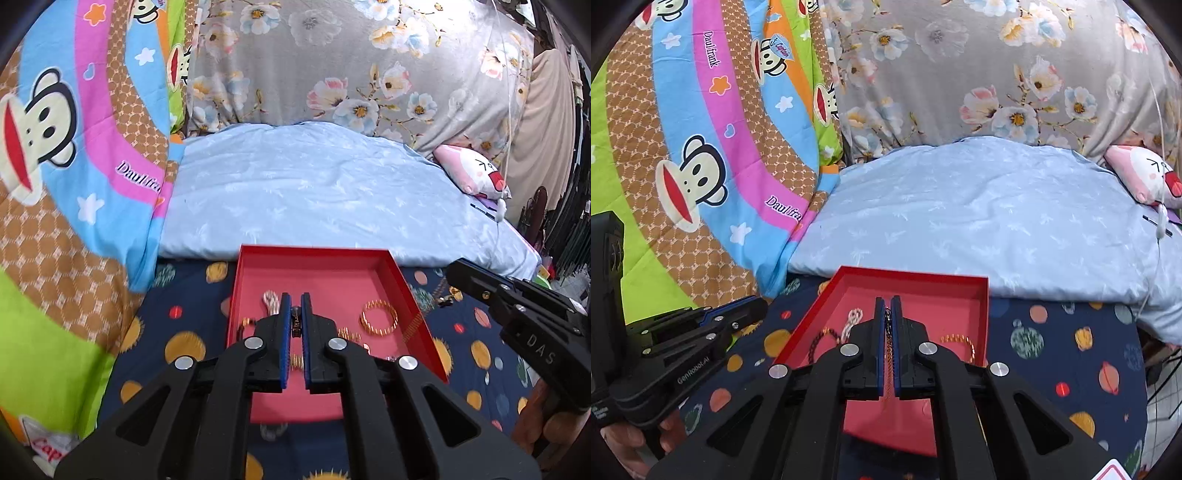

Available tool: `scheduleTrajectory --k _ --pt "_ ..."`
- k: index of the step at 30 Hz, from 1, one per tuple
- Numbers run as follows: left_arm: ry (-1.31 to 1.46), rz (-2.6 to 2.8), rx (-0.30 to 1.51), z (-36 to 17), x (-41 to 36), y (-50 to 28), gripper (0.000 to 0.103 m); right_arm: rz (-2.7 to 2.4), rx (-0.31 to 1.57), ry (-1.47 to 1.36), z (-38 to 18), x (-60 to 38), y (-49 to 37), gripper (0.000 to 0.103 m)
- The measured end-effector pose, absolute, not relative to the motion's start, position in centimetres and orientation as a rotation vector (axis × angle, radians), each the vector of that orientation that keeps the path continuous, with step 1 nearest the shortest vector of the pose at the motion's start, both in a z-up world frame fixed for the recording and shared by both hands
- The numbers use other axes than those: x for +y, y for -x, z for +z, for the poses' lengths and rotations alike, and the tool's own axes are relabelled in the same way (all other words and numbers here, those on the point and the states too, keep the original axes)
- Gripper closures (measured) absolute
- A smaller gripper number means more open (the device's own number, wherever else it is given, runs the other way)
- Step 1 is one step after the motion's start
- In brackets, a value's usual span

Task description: Organize jewelry

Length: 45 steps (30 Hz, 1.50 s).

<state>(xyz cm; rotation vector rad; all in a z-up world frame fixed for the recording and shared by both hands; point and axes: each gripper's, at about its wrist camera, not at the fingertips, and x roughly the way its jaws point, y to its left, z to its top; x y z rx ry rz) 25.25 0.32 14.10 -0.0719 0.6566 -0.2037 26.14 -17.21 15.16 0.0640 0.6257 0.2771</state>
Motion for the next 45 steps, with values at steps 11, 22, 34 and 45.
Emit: scheduleTrajectory --k 11,22,34,45 --pt "0.034 -0.198 0.730 11.7 -1.6 -32.4 0.099 0.264 0.694 -0.061 12.0 -16.7 -33.1 0.100" --pt "0.037 -0.206 0.823 7.8 -2.9 -36.3 0.098 0.257 0.752 -0.071 8.4 -17.2 -35.5 0.100" --pt "0.043 -0.147 0.803 8.0 -2.4 -36.0 0.067 0.260 0.727 -0.096 9.2 -17.6 -34.6 0.084" --pt "0.029 -0.140 0.781 9.3 -2.6 -33.7 0.065 0.267 0.736 -0.100 9.3 -17.1 -32.1 0.083"
